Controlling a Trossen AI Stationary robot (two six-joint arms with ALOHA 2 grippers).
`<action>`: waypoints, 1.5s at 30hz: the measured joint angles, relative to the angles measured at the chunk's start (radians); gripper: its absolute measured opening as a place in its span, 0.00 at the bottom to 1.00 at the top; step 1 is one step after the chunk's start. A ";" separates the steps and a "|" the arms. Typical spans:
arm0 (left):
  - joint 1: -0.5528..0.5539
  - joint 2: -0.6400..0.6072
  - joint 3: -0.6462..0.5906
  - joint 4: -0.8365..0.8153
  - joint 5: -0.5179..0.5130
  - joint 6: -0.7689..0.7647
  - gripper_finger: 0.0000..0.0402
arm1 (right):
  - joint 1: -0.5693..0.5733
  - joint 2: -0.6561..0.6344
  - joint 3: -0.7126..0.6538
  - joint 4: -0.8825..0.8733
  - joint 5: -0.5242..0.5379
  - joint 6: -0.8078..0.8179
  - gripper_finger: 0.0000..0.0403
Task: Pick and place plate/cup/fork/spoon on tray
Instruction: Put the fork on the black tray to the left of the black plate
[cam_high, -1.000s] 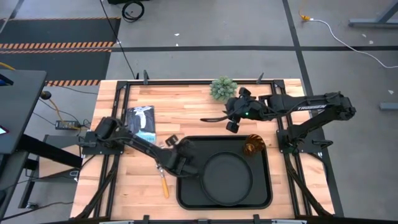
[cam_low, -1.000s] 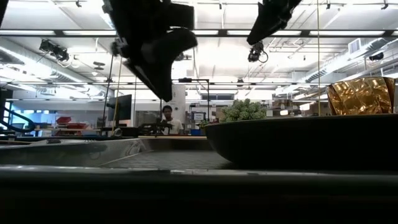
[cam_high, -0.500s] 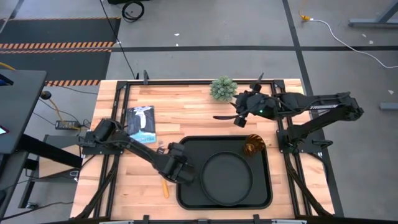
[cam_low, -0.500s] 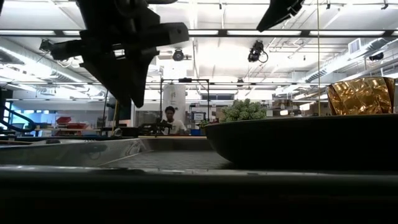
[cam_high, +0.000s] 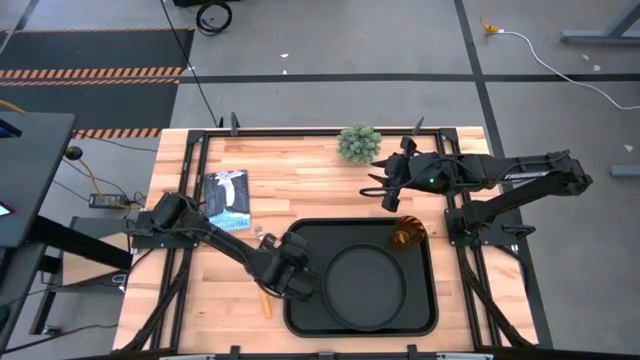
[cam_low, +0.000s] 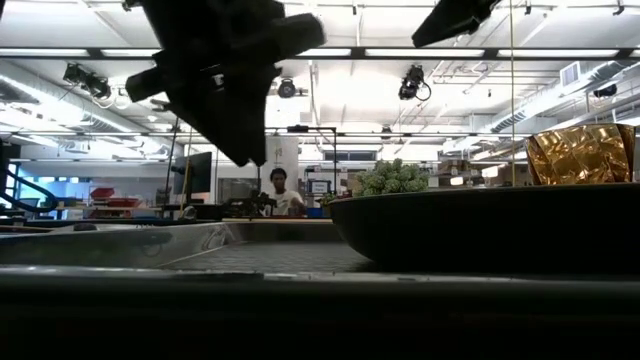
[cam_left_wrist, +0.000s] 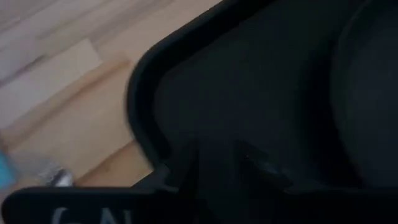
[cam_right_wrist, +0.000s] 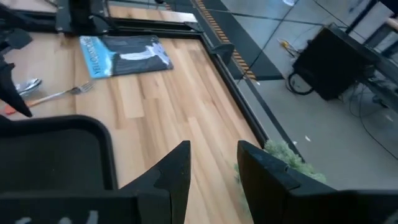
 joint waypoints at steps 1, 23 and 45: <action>-0.001 0.002 0.000 0.005 -0.017 -0.041 0.27 | 0.000 0.000 0.000 0.001 -0.008 -0.003 0.34; -0.024 0.072 -0.006 -0.355 0.010 -0.715 0.27 | 0.000 0.001 0.000 0.006 -0.065 0.017 0.34; -0.055 -0.110 -0.375 -0.057 0.162 -0.791 0.25 | 0.000 0.004 0.000 0.011 -0.093 0.016 0.34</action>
